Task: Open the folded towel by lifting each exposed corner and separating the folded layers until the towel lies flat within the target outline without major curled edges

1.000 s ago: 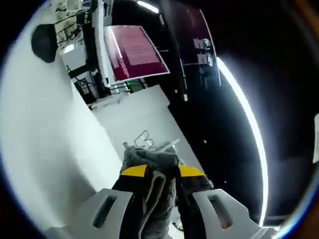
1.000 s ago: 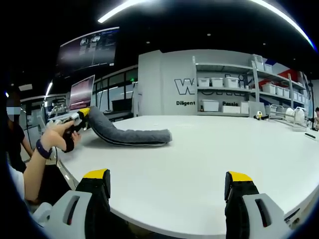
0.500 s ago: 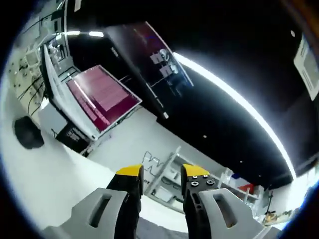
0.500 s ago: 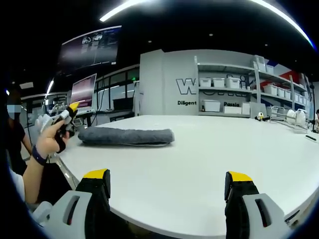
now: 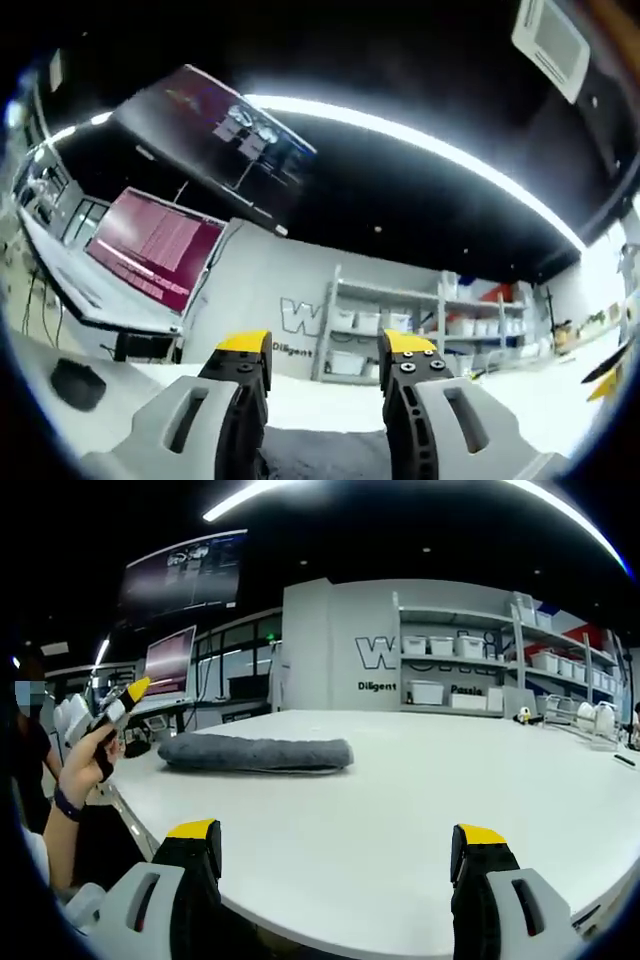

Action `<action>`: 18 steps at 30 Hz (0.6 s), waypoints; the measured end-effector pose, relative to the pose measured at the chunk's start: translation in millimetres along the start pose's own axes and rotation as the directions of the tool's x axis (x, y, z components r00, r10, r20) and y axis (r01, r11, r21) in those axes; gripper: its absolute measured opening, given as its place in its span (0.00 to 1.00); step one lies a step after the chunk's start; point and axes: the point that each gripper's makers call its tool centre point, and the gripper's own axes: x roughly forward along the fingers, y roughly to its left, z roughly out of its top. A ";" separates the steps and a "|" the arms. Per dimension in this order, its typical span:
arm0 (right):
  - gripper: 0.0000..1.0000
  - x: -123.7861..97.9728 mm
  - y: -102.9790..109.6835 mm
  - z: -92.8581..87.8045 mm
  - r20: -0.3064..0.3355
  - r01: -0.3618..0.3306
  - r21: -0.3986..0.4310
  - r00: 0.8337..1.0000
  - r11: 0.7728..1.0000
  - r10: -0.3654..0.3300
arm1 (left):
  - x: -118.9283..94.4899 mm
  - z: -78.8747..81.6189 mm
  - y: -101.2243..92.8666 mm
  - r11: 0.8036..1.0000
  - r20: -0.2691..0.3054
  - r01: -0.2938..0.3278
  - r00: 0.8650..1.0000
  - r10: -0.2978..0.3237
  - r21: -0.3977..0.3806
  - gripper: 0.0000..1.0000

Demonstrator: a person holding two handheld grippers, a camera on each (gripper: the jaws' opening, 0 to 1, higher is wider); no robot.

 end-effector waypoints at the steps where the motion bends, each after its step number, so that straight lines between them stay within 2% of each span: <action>1: 0.97 0.1 0.4 0.1 0.000 -0.001 -0.001 1.000 1.000 0.001 | -1.7 1.8 -1.6 1.000 0.000 0.003 1.000 -0.003 0.006 0.44; 5: 0.97 0.4 0.9 0.1 -0.002 -0.001 -0.004 1.000 1.000 0.001 | -4.3 3.8 -10.4 0.995 -0.053 0.041 0.998 -0.036 0.094 0.54; 10: 0.97 1.2 2.4 0.2 -0.003 -0.004 -0.006 1.000 1.000 0.004 | -9.1 7.3 -19.6 0.991 -0.075 0.076 0.995 -0.068 0.108 0.60; 18: 0.97 1.8 3.2 0.5 -0.004 -0.006 -0.009 1.000 1.000 0.006 | -20.2 5.5 -27.5 0.979 -0.156 0.110 0.984 -0.083 0.173 0.70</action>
